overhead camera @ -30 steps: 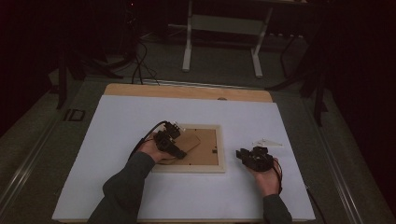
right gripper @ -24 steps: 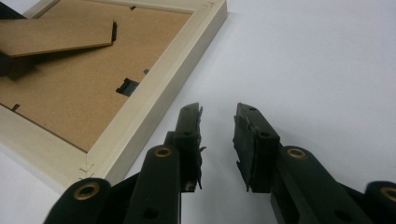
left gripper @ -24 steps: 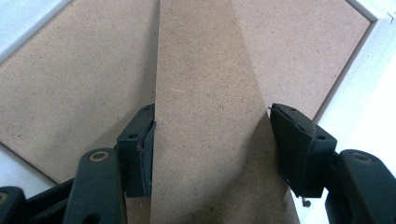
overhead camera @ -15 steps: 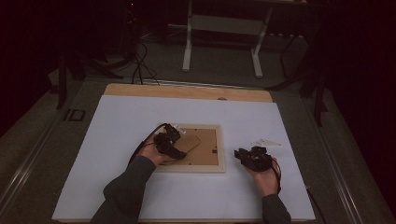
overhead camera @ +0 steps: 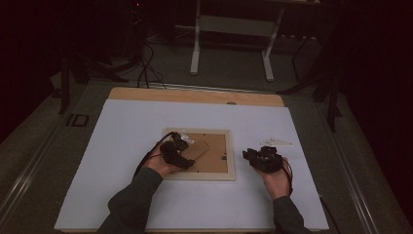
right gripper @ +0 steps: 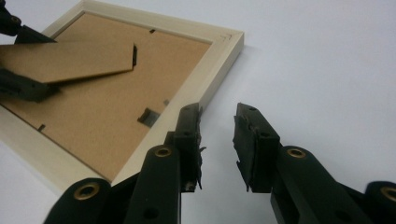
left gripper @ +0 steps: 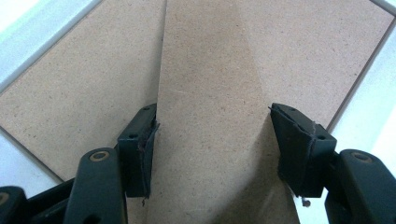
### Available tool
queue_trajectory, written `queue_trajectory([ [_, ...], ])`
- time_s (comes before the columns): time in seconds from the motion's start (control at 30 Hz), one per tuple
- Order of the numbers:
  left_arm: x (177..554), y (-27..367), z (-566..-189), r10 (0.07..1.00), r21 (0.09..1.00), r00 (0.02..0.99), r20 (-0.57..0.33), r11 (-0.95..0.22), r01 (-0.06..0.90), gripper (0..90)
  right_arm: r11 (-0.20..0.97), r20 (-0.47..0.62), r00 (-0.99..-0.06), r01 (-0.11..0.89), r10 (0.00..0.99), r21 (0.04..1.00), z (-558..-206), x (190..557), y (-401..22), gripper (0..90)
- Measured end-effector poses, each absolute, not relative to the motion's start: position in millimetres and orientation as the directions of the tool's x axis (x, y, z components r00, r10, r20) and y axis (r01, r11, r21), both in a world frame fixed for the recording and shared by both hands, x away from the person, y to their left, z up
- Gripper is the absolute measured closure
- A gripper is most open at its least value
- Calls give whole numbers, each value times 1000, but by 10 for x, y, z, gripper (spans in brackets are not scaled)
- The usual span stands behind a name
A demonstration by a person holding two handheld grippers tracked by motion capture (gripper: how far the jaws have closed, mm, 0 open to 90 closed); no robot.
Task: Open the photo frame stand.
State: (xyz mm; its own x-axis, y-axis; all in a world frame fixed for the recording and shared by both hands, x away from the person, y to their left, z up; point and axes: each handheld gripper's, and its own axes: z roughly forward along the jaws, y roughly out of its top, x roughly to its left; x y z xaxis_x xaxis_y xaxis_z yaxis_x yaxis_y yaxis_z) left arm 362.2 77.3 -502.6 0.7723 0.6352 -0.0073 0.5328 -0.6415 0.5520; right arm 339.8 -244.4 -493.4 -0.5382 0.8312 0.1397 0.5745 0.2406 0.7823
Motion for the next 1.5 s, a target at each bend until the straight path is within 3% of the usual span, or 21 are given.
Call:
queue_trajectory([
  [0.33,3511,758,-5035,639,594,767,66,-642,485,381,294,110,-575,562,811,773,-4761,3583,-2348,702],
  [0.87,3363,739,-5027,641,634,751,159,-649,420,380,286,181,-581,619,793,732,-4731,3899,-2306,664],
  [1.2,3285,728,-5009,643,652,740,199,-651,390,380,298,205,-592,639,780,709,-4744,4024,-2196,555],
  [1.5,3218,714,-5003,640,660,729,243,-660,360,380,283,257,-587,670,768,687,-4772,4117,-2127,523],
])
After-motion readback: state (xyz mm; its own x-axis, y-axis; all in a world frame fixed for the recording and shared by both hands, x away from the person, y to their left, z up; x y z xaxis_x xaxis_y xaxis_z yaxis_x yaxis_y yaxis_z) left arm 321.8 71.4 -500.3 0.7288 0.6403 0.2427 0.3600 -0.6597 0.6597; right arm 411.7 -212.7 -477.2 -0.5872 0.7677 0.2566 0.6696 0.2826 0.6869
